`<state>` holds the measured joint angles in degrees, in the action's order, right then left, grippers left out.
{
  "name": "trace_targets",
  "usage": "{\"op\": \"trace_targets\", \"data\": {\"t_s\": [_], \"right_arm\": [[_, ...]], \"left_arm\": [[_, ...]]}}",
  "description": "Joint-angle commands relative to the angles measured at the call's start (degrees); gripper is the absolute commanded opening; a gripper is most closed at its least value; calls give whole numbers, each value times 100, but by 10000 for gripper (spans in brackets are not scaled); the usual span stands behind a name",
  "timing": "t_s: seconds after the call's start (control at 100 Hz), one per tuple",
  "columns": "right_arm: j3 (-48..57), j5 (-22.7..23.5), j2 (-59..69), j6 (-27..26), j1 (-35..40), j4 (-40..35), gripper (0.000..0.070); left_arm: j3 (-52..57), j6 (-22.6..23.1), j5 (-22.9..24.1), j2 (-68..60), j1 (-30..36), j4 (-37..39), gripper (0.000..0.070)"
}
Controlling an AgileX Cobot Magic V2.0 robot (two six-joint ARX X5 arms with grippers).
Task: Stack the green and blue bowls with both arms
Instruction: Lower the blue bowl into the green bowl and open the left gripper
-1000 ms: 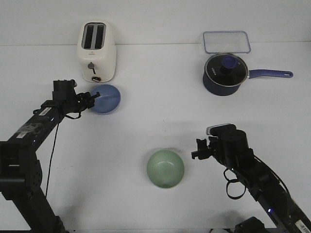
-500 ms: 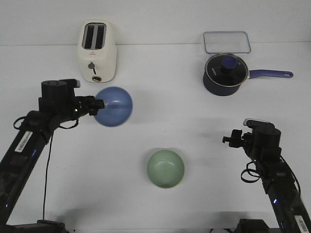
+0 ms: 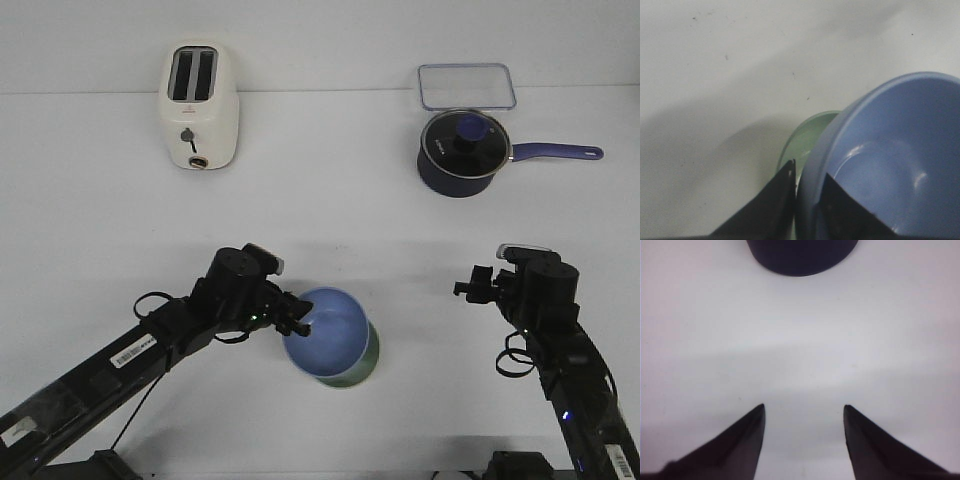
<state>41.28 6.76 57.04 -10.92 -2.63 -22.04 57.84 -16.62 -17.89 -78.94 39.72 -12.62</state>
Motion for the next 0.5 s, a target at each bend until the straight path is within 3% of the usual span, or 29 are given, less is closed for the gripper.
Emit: {"op": "trace_targets", "data": {"t_s": [0.0,0.13,0.25,0.29,0.49], "right_arm": [[37,76,44,28,4,31,330],[37,74,44,28,4,33,330],[37,76,44,31,4,33,330],[37,76,44,33,4,33,330],[37,85,44,52,4,37,330]], "left_arm": [[81,-50,90,-236,122,131,14],[81,22,109,-444,330,319,39],[81,15,109,-511,396,435,328],[81,35,109,-509,396,466,390],[92,245,210,-44,72,358,380]]}}
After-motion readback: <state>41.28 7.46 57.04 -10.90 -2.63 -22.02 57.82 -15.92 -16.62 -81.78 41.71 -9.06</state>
